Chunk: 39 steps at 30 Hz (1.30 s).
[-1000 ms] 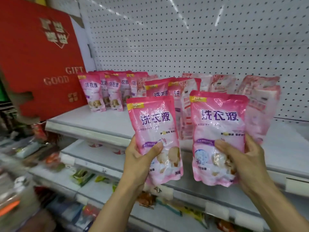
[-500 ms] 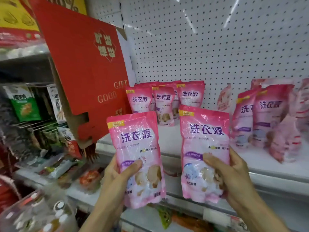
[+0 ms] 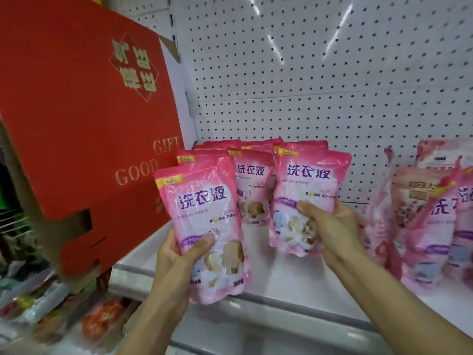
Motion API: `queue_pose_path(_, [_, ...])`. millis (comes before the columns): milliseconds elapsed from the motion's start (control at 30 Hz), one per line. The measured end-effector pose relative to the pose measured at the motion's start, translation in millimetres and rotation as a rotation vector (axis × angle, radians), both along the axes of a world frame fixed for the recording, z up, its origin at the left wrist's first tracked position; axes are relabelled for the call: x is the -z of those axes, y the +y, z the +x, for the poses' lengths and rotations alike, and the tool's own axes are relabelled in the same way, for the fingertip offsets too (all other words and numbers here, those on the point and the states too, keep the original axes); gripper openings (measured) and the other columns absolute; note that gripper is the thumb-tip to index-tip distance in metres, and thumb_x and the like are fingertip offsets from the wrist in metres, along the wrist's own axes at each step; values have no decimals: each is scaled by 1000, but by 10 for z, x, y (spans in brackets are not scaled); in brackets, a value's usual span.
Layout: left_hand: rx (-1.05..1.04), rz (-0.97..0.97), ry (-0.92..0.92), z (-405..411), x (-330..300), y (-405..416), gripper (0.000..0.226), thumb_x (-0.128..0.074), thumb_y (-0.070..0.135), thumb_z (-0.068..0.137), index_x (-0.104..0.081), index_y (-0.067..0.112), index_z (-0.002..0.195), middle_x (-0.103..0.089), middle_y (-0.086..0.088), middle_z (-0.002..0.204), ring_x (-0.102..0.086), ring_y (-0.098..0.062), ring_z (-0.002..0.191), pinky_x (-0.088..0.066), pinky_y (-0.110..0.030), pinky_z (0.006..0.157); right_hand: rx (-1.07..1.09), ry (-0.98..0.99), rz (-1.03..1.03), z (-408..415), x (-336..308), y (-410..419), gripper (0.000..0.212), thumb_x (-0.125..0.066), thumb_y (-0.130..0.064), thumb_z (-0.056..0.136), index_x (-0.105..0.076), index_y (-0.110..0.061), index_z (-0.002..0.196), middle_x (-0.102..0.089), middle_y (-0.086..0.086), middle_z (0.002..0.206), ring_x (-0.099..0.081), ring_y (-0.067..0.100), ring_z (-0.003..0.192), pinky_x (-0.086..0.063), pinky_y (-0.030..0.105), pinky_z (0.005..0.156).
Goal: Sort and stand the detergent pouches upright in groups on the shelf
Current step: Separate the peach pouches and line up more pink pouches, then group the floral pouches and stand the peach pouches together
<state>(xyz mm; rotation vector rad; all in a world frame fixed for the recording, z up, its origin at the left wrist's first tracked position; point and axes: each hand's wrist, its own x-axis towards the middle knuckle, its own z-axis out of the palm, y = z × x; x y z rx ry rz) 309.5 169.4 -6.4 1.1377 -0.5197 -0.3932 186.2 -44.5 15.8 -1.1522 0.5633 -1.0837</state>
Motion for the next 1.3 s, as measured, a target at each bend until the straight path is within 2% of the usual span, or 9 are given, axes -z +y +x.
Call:
queue_pose_path(233, [75,-24,-29,412,-41,-383,57,-86,8,66,-63,18,117,-75,-12,109,-73,-35,98,-55,-53,87,179,41,-141,412,1,-422,36,-76,5,73,-67,-21,95,-75,3,95,-72,15,76,-59,30,69])
queue_pose_path(400, [159,19,-64,697,-18,-558,56,-80,1,68,-62,19,118,-75,-10,111,-72,-33,101,-54,-54,91,142,206,-58,508,113,-597,41,-77,9,69,-62,-21,92,-73,4,94,-71,28,83,-59,51,73])
queue_pose_path(667, [234,64,-101,859,3,-784,56,-76,-3,68,-62,13,120,-76,-10,109,-72,-32,100,-57,-48,88,125,217,-47,647,63,-745,42,-76,12,68,-64,-12,100,-73,13,102,-72,25,77,-60,33,60])
queue_pose_path(767, [249,98,-119,887,20,-867,52,-76,-6,72,-62,13,118,-77,-8,107,-73,-30,99,-57,-47,90,263,246,-82,604,80,-644,64,-79,5,68,-51,-11,124,-66,10,119,-67,27,101,-56,43,87])
queue_pose_path(867, [275,136,-114,897,76,-917,58,-84,2,66,-63,14,119,-76,-8,108,-73,-29,100,-55,-52,93,507,291,-258,489,159,-103,79,-81,-12,75,-34,-21,139,-46,1,134,-49,17,121,-42,22,95])
queue_pose_path(967, [323,147,-157,918,83,-923,63,-83,13,64,-61,17,124,-75,-6,112,-72,-28,104,-55,-53,94,138,323,-367,553,170,377,86,-85,-14,69,-35,-31,136,-50,-14,125,-54,1,111,-43,2,77])
queue_pose_path(1067, [332,157,-261,898,75,-880,57,-84,11,74,-59,23,124,-75,1,114,-71,-21,105,-58,-46,90,-291,387,-343,760,216,352,81,-84,2,66,-45,-19,134,-68,-8,117,-67,4,101,-53,11,73])
queue_pose_path(1233, [-264,67,-339,1124,-50,-713,66,-87,42,61,-49,27,113,-58,5,112,-60,-5,98,-51,-21,81,-293,462,-374,851,264,319,53,-86,0,63,-67,-11,111,-77,-8,93,-74,8,85,-55,16,68])
queue_pose_path(1300, [-287,87,-296,1337,-90,-725,73,-87,31,68,-43,23,125,-48,3,125,-56,5,99,-49,-12,78,-193,460,-346,838,290,286,48,-86,-1,63,-69,-15,106,-78,-8,89,-73,2,80,-53,12,64])
